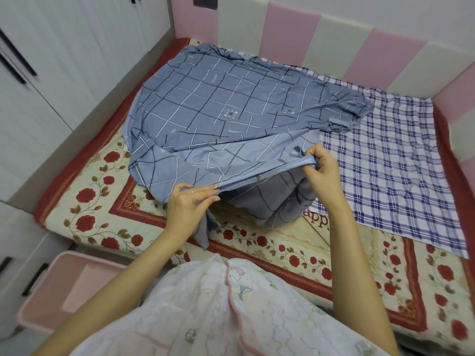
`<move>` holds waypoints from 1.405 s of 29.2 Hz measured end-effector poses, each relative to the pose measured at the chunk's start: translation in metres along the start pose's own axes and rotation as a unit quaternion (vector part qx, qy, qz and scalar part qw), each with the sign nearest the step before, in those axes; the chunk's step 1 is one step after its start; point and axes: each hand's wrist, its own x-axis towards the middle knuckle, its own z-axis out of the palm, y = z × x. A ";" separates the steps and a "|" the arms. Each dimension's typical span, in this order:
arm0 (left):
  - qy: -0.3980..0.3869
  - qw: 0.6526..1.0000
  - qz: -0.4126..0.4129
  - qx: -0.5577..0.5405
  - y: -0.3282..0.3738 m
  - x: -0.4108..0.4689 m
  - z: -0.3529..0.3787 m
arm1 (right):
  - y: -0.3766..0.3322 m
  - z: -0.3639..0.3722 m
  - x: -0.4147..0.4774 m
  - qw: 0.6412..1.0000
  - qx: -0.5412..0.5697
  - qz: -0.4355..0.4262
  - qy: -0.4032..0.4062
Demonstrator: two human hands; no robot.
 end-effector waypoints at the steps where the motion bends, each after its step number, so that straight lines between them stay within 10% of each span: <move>1: -0.015 1.000 -0.002 -0.004 0.000 -0.001 -0.001 | 0.002 0.000 0.000 1.000 -0.002 0.001 0.001; 23: 0.050 0.997 0.042 0.042 0.023 0.012 -0.039 | 0.043 0.016 -0.037 0.973 -0.136 -0.030 0.186; 28: -0.027 0.996 -0.005 0.089 0.020 0.040 -0.035 | 0.070 0.034 -0.029 0.954 -0.276 0.080 -0.085; 32: 0.042 0.998 0.018 0.046 0.030 0.062 -0.044 | 0.066 0.028 -0.020 0.966 -0.251 0.060 -0.020; 36: -0.019 0.994 -0.111 0.012 0.022 0.073 -0.031 | 0.076 0.029 -0.010 0.932 -0.310 0.096 -0.163; 41: -0.013 0.995 -0.100 0.018 0.018 0.079 -0.037 | 0.067 0.018 -0.004 0.974 -0.206 0.090 0.010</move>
